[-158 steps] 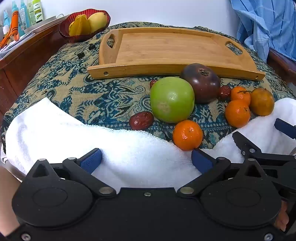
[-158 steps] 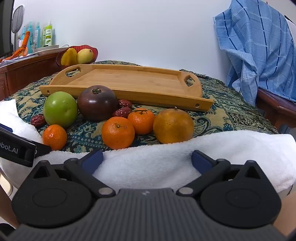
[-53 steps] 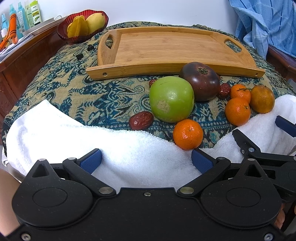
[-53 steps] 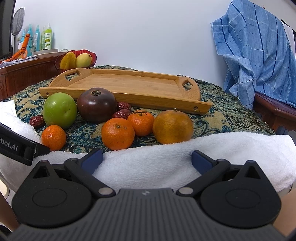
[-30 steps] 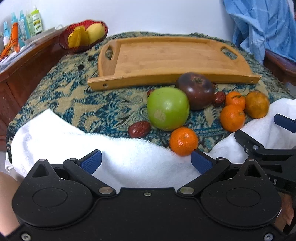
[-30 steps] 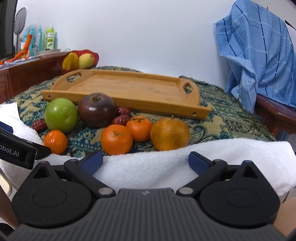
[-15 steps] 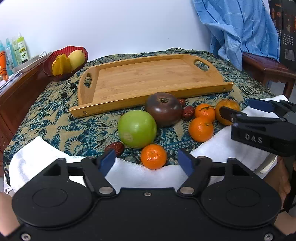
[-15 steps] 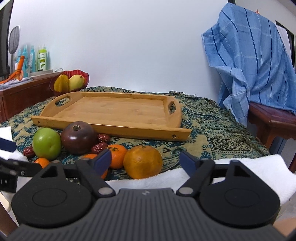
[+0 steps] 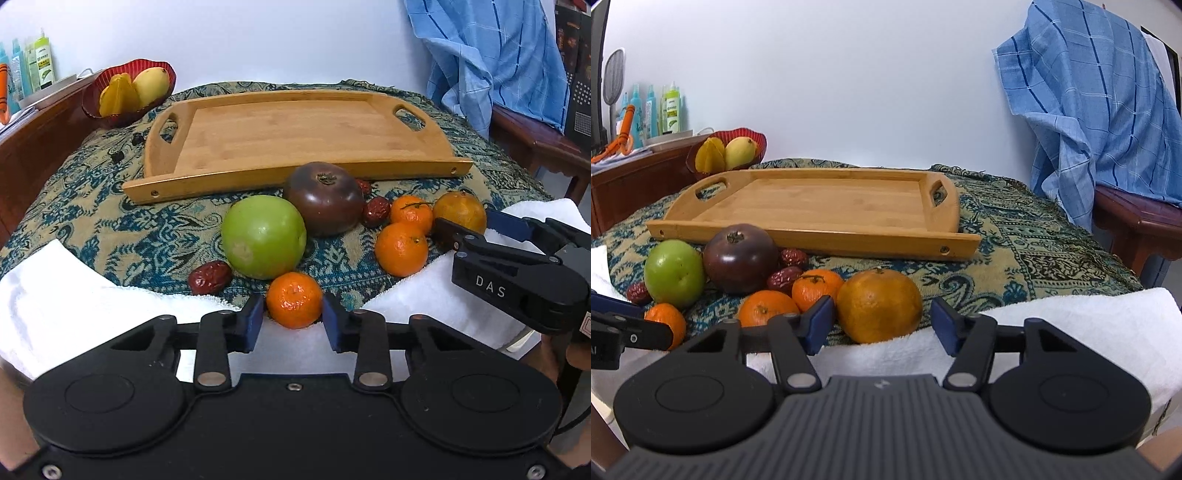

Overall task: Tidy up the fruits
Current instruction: 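Close the left gripper on the small tangerine while the right gripper grasps the large orange, then lift and carry the tangerine and large orange over the bamboo tray with both grippers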

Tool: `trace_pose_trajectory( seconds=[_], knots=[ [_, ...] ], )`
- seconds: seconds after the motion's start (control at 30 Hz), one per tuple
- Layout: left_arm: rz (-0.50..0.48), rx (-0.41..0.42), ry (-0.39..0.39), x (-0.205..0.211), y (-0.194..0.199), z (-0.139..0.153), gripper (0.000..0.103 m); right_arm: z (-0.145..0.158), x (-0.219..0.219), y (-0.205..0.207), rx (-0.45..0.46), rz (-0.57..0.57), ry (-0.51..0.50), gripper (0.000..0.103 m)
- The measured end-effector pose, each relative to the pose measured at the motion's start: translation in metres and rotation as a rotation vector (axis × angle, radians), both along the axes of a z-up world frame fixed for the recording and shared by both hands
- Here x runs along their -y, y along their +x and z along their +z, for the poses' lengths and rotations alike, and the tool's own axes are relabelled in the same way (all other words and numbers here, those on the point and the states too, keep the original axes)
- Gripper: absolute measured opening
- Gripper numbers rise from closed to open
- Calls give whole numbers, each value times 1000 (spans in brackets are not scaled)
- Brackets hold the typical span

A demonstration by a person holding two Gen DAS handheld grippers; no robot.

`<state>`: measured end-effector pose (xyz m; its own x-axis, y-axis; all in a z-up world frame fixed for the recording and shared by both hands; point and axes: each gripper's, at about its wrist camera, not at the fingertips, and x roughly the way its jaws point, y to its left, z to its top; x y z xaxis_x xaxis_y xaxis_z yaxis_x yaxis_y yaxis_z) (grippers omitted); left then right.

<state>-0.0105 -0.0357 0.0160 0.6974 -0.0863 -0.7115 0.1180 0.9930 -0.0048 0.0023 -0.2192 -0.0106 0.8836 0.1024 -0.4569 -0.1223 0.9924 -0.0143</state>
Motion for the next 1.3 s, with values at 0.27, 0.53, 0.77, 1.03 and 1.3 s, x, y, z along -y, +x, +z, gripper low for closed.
trace_pose_trajectory(
  seconds=[0.27,0.53,0.77,1.03,1.3],
  knots=[
    [9,-3,10,5,6,-7,34,-2,2,4,-9,2,12,68],
    [9,19,37,11,4,-7,33,-1,2,4,-5,-2,34,56],
    [-30,86,55,19,-10,8,32,4,7,1,20,-19,104,55],
    [-51,145,36,12,-10,33,32,17,7,5,55,-12,181,54],
    [-39,135,-31,-5,1,42,32,27,5,19,54,-25,226,54]
  ],
)
